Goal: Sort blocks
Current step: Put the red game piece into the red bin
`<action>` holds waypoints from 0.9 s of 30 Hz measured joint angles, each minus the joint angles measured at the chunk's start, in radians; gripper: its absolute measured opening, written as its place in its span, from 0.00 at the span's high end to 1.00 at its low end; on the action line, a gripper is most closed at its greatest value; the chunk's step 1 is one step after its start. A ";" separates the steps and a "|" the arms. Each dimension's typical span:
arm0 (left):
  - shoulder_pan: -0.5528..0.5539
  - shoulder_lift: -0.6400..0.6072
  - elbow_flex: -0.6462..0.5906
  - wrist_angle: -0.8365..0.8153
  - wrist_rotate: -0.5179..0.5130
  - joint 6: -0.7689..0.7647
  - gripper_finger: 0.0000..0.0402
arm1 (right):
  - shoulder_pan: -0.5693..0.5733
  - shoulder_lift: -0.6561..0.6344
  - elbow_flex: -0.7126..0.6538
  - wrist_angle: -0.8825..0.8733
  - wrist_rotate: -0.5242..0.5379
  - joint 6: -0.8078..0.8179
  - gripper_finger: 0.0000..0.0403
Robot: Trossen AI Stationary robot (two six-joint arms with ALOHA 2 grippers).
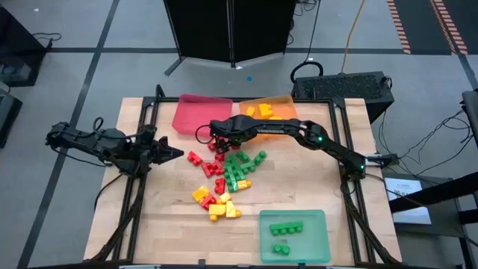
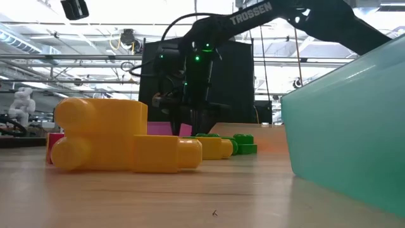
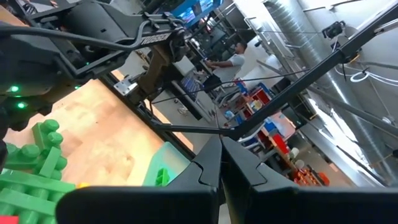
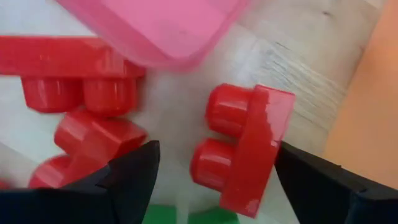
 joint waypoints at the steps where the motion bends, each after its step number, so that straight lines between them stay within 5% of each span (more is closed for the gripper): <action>1: 0.000 0.000 0.000 -0.003 0.000 0.001 0.97 | -0.003 0.002 0.000 0.000 -0.010 0.006 0.28; 10: 0.000 -0.001 0.000 -0.018 -0.001 0.001 0.97 | 0.015 0.037 0.005 -0.014 -0.060 -0.002 0.68; 18: 0.000 -0.002 0.000 -0.029 -0.002 0.001 0.97 | 0.051 -0.009 -0.002 -0.033 -0.074 -0.017 0.70; 21: 0.000 -0.002 0.000 -0.030 -0.003 0.001 0.97 | 0.059 -0.056 -0.002 -0.038 -0.073 -0.022 0.90; 27: 0.000 -0.002 0.000 -0.035 -0.004 0.001 0.97 | 0.054 -0.152 -0.002 0.057 -0.059 -0.073 0.99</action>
